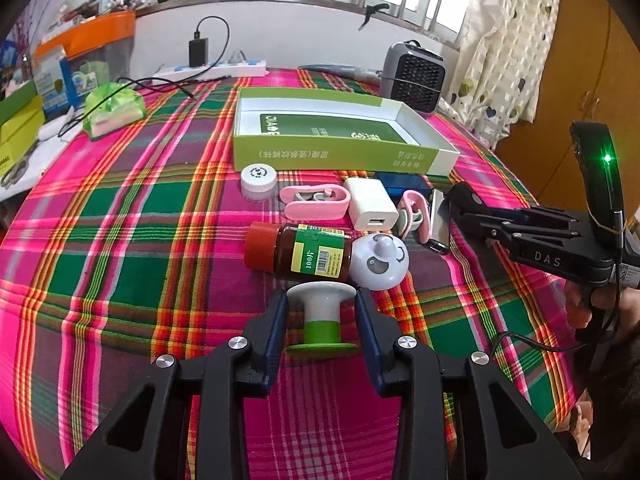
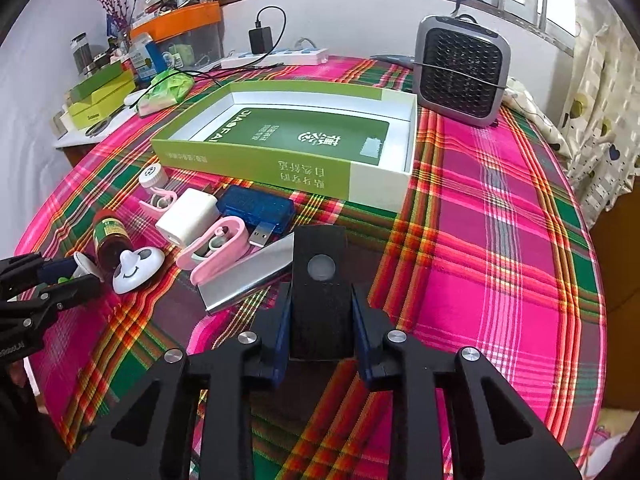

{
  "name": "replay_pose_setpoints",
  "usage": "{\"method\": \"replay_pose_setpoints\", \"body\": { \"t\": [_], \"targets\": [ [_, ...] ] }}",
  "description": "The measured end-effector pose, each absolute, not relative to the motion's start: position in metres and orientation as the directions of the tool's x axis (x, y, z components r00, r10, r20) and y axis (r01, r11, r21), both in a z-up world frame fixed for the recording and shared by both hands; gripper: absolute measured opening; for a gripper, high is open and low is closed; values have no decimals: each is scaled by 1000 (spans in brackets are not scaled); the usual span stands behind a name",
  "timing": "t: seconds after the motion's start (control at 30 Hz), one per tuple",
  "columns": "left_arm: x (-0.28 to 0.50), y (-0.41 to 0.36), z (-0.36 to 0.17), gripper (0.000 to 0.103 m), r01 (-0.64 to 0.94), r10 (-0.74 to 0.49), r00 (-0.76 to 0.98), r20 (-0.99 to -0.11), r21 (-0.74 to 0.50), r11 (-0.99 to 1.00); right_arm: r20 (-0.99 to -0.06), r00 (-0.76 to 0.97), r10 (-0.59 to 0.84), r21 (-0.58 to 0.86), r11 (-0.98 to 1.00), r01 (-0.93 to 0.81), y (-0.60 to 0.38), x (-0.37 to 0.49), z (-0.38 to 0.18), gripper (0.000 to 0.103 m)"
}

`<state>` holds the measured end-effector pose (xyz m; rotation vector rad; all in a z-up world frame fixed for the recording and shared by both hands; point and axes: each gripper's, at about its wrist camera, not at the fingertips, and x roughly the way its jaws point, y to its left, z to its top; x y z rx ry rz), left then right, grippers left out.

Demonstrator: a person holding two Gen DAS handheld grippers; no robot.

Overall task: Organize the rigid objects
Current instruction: 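Grasp the black rectangular device with the right tool while the left tool grasps the white-green suction knob, then carry the black device with the right tool while the left tool carries the suction knob into the box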

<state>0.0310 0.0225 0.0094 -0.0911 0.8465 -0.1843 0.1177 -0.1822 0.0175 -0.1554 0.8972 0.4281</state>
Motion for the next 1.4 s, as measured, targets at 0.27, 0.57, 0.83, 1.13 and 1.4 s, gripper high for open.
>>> {"method": "replay_pose_setpoints", "body": {
  "t": [0.27, 0.57, 0.83, 1.13, 1.4],
  "targets": [
    [28, 22, 18, 33, 135, -202, 659, -724, -150, 979, -771, 563, 298, 49, 909, -414, -183, 111, 24, 28],
    [22, 24, 31, 33, 148, -215, 686, -695, -155, 977, -746, 589, 312, 58, 911, -409, -181, 104, 35, 28],
    [28, 27, 43, 33, 149, -208, 701, -682, -146, 978, -731, 607, 312, 56, 914, -403, -180, 103, 45, 28],
    [55, 32, 66, 33, 159, -204, 722, -661, -128, 979, -715, 627, 308, 48, 917, -396, -178, 115, 65, 28],
    [97, 35, 80, 33, 169, -211, 731, -649, -127, 977, -721, 627, 294, 47, 924, -379, -176, 140, 74, 28]
  ]
}}
